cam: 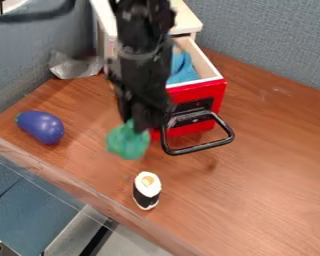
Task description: Puts the green thing in the drawer
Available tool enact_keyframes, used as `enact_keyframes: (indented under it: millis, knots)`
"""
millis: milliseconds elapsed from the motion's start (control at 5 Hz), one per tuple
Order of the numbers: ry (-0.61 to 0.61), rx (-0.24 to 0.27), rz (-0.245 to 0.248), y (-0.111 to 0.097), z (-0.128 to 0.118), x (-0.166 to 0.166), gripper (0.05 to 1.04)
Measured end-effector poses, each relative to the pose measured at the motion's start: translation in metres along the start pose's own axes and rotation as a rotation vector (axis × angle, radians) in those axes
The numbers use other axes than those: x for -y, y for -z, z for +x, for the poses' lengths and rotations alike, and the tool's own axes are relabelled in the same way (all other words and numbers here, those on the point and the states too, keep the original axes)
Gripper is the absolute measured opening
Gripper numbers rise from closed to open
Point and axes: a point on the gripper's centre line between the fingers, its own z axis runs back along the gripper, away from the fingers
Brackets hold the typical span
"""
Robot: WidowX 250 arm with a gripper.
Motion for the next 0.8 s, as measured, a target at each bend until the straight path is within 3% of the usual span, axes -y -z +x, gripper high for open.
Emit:
enact_keyframes:
  millis: [400, 600, 800]
  knots:
    - [0.013, 0.070, 0.015, -0.041, 0.027, 0.001, 0.269]
    - [0.034, 0.155, -0.017, -0.061, 0.054, 0.004, 0.269]
    - [0.018, 0.170, -0.064, -0.056, 0.074, -0.009, 0.269]
